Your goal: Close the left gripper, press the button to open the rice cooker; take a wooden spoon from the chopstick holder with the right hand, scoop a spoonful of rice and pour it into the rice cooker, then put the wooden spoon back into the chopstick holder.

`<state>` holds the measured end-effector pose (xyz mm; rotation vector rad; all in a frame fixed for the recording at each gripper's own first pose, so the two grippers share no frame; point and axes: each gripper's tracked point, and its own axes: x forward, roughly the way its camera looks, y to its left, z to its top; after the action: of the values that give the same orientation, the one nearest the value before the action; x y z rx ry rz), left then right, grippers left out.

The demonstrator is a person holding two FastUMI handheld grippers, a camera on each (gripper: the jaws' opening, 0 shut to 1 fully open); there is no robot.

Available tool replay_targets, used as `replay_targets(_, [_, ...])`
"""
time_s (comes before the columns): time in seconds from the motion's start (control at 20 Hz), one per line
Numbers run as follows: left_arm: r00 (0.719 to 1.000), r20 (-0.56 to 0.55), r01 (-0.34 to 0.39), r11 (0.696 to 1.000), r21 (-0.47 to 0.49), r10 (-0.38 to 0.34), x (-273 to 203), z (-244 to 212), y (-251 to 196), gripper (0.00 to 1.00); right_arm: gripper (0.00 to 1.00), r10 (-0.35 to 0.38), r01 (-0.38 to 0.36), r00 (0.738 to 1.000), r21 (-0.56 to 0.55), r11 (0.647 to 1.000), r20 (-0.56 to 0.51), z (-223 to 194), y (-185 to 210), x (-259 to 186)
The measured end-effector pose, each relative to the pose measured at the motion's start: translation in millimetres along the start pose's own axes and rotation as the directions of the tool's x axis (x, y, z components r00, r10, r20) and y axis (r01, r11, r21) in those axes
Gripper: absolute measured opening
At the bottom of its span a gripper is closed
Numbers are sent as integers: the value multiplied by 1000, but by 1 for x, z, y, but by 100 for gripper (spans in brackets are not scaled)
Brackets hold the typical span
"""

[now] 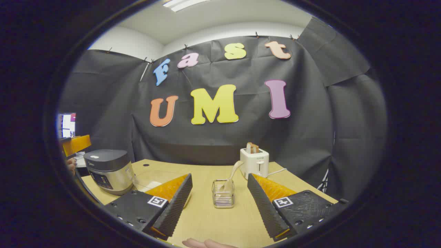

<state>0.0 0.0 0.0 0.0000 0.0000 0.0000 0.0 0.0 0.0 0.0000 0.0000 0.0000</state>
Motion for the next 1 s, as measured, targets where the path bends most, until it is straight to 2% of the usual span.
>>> replay_targets(0.2, [999, -43, -19, 1000, 2, 19, 8, -15, 13, 96, 93, -37, 37, 999, -20, 999, 36, 13, -15, -3])
replay_targets(0.35, [997, -69, -41, 999, -18, 39, 10, -21, 17, 96, 95, -18, 20, 999, -42, 999, 49, 16, -10, -6])
replay_targets(0.5, [994, -101, -47, 999, 3, 47, 12, -32, 18, 97, 95, -9, 11, 999, -51, 999, 53, 16, -10, -7])
replay_targets(0.55, [993, -112, -45, 999, 12, 46, 13, -34, 17, 100, 95, -6, 9, 999, -45, 999, 51, 17, -10, -7])
replay_targets(0.6, [992, -119, -44, 999, 17, 46, 13, -37, 17, 97, 95, -7, 9, 999, -42, 999, 43, 15, -11, -6])
replay_targets(0.75, [991, -111, -66, 997, 29, 69, 13, -36, 19, 96, 93, 11, -11, 1000, -14, 1000, 29, 14, -8, -6])
replay_targets(0.8, [992, -100, -77, 996, 36, 81, 14, -34, 22, 97, 98, 18, -18, 999, -1, 1000, 30, 15, -7, -7])
replay_targets(0.85, [991, -104, -83, 996, 44, 87, 15, -34, 23, 100, 98, 24, -25, 999, 5, 1000, 28, 15, -6, -8])
replay_targets(0.9, [989, -117, -83, 995, 49, 88, 15, -36, 23, 96, 95, 29, -29, 999, 9, 1000, 29, 15, -5, -9])
replay_targets(1.0, [987, -139, -71, 996, 53, 77, 15, -36, 19, 94, 95, 28, -28, 999, 0, 1000, 22, 13, -8, -10])
